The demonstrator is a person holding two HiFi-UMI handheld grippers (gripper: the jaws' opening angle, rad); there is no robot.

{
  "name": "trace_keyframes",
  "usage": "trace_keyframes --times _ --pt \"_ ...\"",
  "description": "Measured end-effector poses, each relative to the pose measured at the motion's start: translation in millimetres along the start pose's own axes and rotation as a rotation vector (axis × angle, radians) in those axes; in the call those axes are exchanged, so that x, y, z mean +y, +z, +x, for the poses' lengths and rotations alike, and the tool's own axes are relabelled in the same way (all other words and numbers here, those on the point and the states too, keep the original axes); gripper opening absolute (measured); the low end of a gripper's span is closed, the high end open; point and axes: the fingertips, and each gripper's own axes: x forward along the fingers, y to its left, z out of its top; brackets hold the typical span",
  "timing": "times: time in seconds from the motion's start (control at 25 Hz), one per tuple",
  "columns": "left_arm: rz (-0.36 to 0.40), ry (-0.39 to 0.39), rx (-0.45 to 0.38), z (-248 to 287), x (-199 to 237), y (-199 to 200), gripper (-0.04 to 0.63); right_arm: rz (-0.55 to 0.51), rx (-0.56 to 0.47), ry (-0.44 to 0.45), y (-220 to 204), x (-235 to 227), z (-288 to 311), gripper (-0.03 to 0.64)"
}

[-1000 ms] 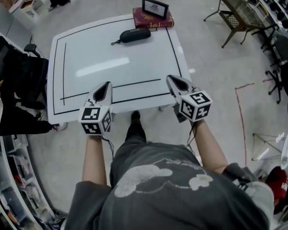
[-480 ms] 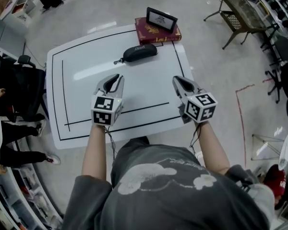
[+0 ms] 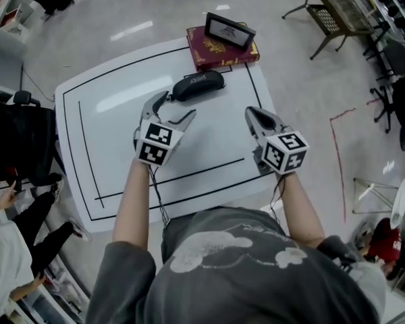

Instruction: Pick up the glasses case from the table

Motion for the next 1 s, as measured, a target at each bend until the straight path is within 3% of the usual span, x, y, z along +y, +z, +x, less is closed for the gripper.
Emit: trace_keyframes --times 0.16,0.4,0.64,0.84,1.0 --pt "0.097 -0.01 0.058 31.4 6.9 -10.6 0.409 0.012 0.024 -0.024 -4.6 -9.1 7.3 0.0" --pt "0.18 -0.03 0.12 63.7 19.5 -18.9 0.425 0.021 0.042 -0.047 -4.2 -19.1 16.8 0.0" --pt "0.196 -0.086 0.174 87.3 19.1 -29.1 0.425 0.029 0.058 -0.055 -7.9 -21.9 22.4 0.0" --pt "0.161 -0.131 0.24 101.5 18.2 -32.9 0.422 0.031 0.069 -0.054 -13.2 -20.7 23.4 0.0" --pt "0.171 -0.144 0.263 101.2 17.8 -31.6 0.366 0.033 0.064 -0.054 -13.2 -18.1 20.3 0.0"
